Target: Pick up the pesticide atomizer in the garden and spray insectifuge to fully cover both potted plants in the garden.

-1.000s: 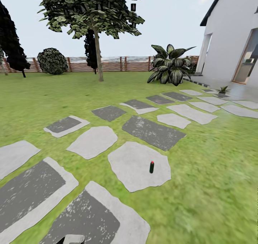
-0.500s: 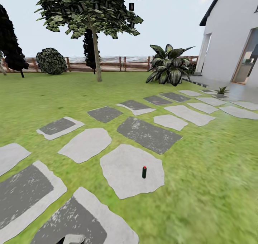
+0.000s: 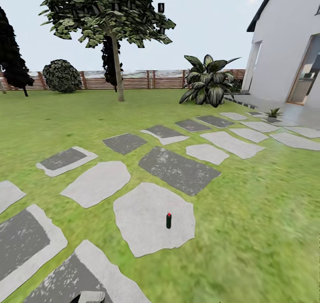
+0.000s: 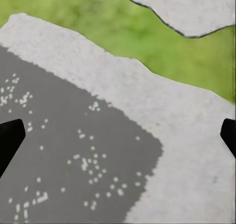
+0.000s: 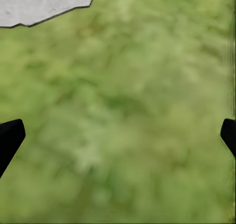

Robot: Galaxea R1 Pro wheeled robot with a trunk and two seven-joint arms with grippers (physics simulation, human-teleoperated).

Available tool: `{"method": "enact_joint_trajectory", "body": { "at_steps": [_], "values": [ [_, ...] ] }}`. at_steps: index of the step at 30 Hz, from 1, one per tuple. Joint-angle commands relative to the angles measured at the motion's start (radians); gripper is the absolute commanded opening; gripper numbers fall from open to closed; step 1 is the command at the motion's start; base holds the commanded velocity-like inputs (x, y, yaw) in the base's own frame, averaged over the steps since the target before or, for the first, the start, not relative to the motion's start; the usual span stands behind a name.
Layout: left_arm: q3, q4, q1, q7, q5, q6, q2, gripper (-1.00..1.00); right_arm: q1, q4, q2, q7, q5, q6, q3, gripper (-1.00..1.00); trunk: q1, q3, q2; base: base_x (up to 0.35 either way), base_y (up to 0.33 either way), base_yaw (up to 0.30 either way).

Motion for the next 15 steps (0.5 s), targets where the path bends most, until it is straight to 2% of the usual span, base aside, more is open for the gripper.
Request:
{"method": "enact_joint_trajectory", "body": {
  "at_steps": [1,15],
  "values": [
    [0.002,0.001,-0.001,0.002,-0.007,-0.004,0.000,1.00,-0.001,0.001,0.000,0.000,0.001,-0.003,-0.003,1.00,0.000,-0.001,0.000,0.160,-0.242,0.000],
    [0.002,0.001,0.000,0.002,-0.007,-0.004,0.000,1.00,-0.001,0.001,0.000,0.000,0.001,-0.003,-0.003,1.00,0.000,-0.001,0.000,0.160,-0.242,0.000]
  ]
}}
